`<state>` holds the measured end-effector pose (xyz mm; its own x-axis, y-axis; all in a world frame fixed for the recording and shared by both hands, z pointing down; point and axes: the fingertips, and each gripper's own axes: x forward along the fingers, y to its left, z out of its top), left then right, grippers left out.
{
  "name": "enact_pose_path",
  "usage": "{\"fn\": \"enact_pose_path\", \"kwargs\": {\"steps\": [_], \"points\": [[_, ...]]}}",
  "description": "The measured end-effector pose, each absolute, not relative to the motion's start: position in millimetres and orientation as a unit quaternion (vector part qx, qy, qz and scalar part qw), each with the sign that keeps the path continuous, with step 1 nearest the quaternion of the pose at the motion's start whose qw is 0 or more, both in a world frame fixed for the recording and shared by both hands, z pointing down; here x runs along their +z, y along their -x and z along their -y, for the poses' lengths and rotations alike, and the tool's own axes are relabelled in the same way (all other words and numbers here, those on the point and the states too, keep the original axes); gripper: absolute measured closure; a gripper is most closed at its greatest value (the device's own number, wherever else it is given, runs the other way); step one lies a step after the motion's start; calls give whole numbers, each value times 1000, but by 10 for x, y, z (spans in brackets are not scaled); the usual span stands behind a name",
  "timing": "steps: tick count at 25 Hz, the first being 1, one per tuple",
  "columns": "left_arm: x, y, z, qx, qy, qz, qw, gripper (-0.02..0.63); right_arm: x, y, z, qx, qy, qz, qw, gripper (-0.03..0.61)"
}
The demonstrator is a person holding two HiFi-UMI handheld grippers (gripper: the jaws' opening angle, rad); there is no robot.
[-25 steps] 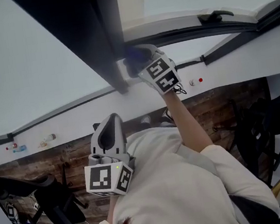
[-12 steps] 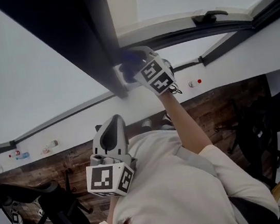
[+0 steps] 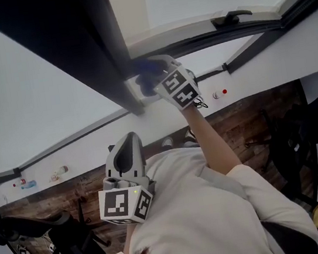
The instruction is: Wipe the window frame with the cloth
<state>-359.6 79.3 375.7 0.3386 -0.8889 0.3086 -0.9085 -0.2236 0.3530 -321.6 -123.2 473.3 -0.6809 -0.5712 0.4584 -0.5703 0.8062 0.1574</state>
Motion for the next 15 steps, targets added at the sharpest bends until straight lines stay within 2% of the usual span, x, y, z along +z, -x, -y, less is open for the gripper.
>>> {"fn": "enact_pose_path", "kwargs": {"steps": [15], "points": [[3740, 3507, -728, 14, -784, 573, 238, 609, 4721, 2913, 1344, 14, -340, 909, 242, 534]]}}
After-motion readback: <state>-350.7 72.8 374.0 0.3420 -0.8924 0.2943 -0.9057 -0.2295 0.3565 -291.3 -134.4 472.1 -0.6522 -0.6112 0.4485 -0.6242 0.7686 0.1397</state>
